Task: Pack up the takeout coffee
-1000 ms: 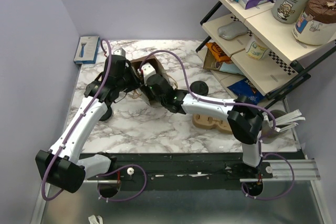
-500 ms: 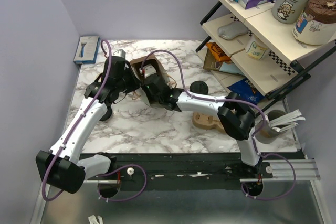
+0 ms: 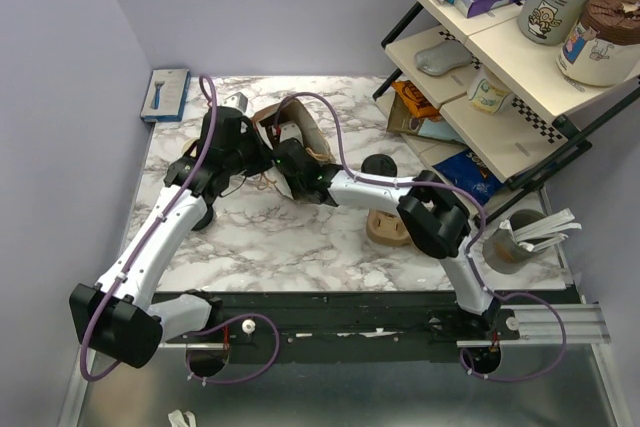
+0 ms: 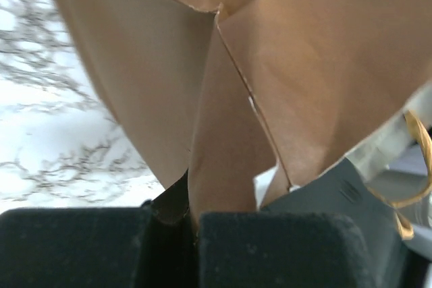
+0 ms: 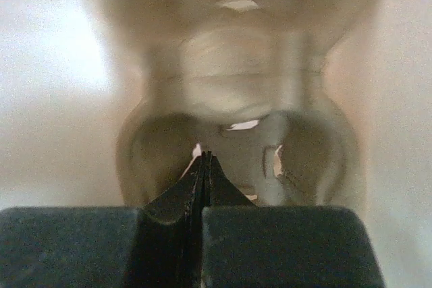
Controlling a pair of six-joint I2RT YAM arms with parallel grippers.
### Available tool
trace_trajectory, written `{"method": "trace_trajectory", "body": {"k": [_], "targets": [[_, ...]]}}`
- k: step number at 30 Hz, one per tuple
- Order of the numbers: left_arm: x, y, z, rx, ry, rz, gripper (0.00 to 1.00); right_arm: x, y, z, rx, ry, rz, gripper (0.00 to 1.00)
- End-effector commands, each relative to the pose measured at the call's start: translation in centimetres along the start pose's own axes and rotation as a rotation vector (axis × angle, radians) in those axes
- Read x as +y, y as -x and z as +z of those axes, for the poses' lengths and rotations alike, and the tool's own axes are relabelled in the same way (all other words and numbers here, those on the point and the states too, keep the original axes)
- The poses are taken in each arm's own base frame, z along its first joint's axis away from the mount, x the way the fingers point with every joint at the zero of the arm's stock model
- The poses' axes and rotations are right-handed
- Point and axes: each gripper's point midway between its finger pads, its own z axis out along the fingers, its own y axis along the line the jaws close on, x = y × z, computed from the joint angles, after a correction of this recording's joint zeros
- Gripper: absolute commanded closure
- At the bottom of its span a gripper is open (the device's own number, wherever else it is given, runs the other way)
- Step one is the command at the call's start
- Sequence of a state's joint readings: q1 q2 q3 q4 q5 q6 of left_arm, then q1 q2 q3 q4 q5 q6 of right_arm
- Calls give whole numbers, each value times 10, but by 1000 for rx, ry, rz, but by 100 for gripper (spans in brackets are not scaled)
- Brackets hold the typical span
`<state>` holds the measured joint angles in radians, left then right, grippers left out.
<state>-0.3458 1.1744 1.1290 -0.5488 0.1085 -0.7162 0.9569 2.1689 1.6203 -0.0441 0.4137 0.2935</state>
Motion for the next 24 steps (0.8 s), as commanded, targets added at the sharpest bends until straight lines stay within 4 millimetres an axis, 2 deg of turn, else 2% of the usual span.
{"method": "trace_trajectory", "body": {"k": [1,5,9,11,12,16,18,19,23,24], "targets": [[-25,-36,-14,164,-123,-22,100,-19,-37,28,86,-47,53,92],[-24,-36,-14,162,-115,-22,100,-26,-42,32,106,-68,48,92],[-25,-35,-14,161,-118,-23,100,-19,-41,33,103,-33,40,92],[-26,-34,-15,156,-123,-23,100,-16,-49,39,121,-20,36,93],[-26,-33,-16,150,-119,-23,100,-16,-52,40,129,-25,46,97],[-23,-29,-19,136,-94,-25,100,-15,-53,34,159,-20,68,96],[-23,-27,-19,130,-92,-26,100,-12,-60,25,210,0,84,96],[-20,-28,-18,130,-75,-27,100,-13,-71,21,235,2,90,96],[-15,-31,-13,140,-59,-31,100,-13,-57,14,203,5,116,96],[-10,-35,-11,145,-46,-29,100,-12,-38,8,163,11,114,96]]}}
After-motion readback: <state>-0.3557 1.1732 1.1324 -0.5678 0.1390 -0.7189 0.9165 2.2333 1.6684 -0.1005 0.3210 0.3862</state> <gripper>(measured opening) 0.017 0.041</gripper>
